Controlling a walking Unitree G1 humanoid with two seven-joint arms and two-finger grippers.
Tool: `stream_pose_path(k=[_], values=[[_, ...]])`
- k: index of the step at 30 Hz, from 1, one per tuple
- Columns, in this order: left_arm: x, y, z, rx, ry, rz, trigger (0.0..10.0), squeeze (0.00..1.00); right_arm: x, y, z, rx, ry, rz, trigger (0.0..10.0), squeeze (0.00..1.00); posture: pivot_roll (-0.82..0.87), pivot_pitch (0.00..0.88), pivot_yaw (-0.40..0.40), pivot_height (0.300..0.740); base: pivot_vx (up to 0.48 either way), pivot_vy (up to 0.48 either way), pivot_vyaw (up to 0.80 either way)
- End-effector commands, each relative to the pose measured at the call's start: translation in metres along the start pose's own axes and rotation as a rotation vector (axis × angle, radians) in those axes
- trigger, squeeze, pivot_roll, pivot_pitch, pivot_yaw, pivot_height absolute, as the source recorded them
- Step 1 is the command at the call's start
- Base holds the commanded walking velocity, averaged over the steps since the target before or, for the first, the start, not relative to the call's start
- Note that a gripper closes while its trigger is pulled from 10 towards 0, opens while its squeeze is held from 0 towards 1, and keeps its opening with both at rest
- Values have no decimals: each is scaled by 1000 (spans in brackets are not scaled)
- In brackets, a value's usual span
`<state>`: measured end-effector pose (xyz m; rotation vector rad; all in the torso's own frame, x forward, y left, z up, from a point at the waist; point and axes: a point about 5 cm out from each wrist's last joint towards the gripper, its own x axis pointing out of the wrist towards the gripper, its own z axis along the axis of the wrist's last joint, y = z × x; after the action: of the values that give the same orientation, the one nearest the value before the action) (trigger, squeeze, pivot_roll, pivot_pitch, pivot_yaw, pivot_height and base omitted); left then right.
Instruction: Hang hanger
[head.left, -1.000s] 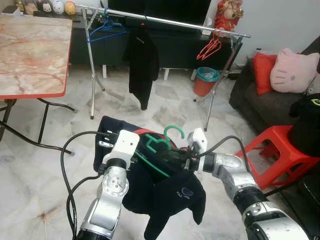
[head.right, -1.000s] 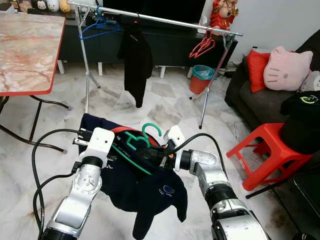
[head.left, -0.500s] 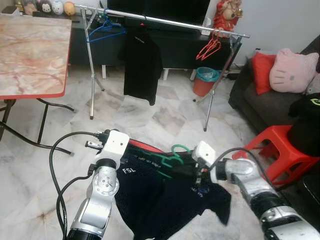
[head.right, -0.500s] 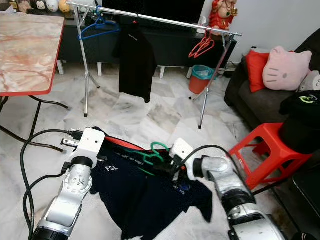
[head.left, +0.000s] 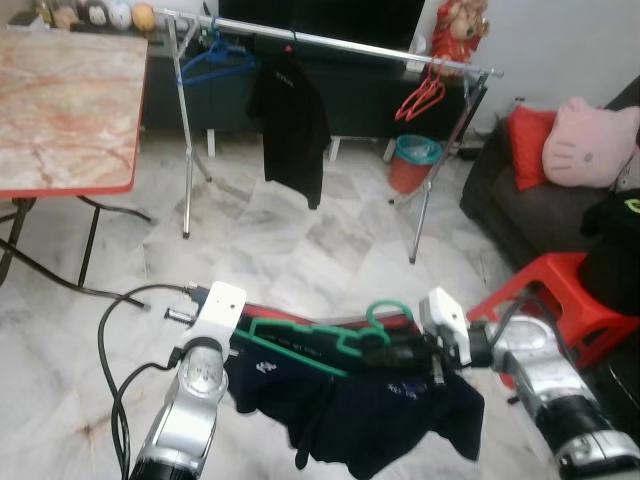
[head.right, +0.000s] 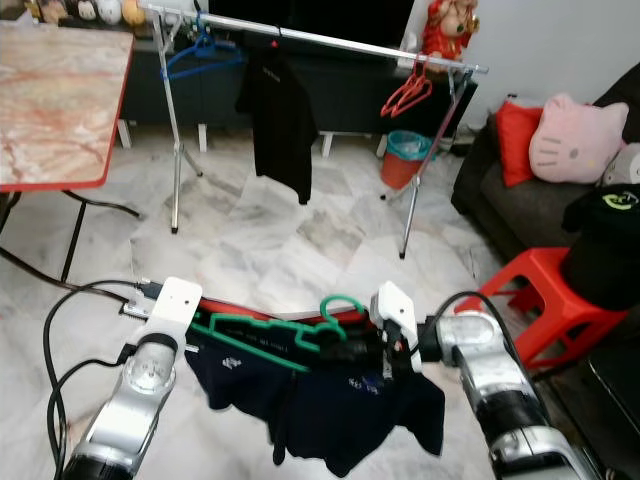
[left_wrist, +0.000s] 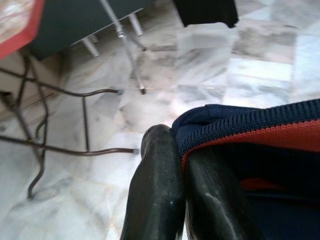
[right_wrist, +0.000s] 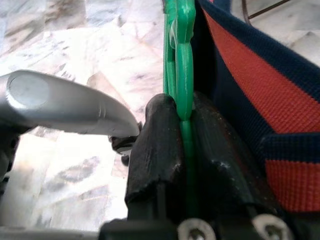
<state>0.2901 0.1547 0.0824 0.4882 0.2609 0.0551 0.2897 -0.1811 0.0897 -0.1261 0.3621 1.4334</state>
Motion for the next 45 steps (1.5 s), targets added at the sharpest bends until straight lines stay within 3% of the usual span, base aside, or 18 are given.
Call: stream_pose_path(k=[1, 4, 7, 13, 16, 18, 21, 26, 30, 35, 40, 45], values=[[-1, -7, 0, 4, 1, -58, 10000, 0, -10, -4, 4, -4, -30, -50, 10000, 0, 203, 0, -187, 740, 0, 0, 0], [-3, -16, 0, 3, -3, -119, 10000, 0, -7, -9, 12, -4, -105, -102, 10000, 0, 203, 0, -186, 740, 0, 0, 0], [-5, -21, 0, 8, -7, -158, 10000, 0, -6, -21, 19, 5, -156, -249, 10000, 0, 207, 0, -186, 740, 0, 0, 0], [-7, -18, -3, -5, 5, -161, 10000, 0, -8, -26, 26, -15, -227, -344, 10000, 0, 207, 0, -186, 740, 0, 0, 0], [-6, -17, -3, -15, 8, -169, 10000, 0, -6, -25, 31, 40, -308, -314, 10000, 0, 207, 0, -183, 740, 0, 0, 0], [-6, -20, -2, -21, 6, -186, 10000, 0, -2, -17, 36, 72, -378, -222, 10000, 0, 209, 0, -183, 740, 0, 0, 0], [-6, -20, -2, -49, 8, -186, 10000, 0, 0, -6, 36, 53, -357, -115, 10000, 0, 206, 0, -179, 740, 0, 0, 0], [-6, -21, -2, -87, 13, -208, 10000, 0, -4, -9, 37, 73, -392, -139, 10000, 0, 206, 0, -180, 740, 0, 0, 0], [-6, -22, -2, -79, 13, -226, 10000, 0, -4, 6, 45, 101, -428, 7, 10000, 0, 210, 0, -176, 740, 0, 0, 0], [-5, -15, -6, -81, 28, -196, 10000, 0, -6, 11, 40, 82, -370, 34, 10000, 0, 210, 0, -175, 740, 0, 0, 0], [-4, -11, -9, -84, 40, -178, 10000, 0, -14, 12, 38, 92, -356, -12, 10000, 0, 208, 0, -174, 740, 0, 0, 0], [-4, -14, -9, -81, 38, -193, 10000, 0, -8, 12, 32, 92, -340, -43, 10000, 0, 205, 0, -173, 740, 0, 0, 0]])
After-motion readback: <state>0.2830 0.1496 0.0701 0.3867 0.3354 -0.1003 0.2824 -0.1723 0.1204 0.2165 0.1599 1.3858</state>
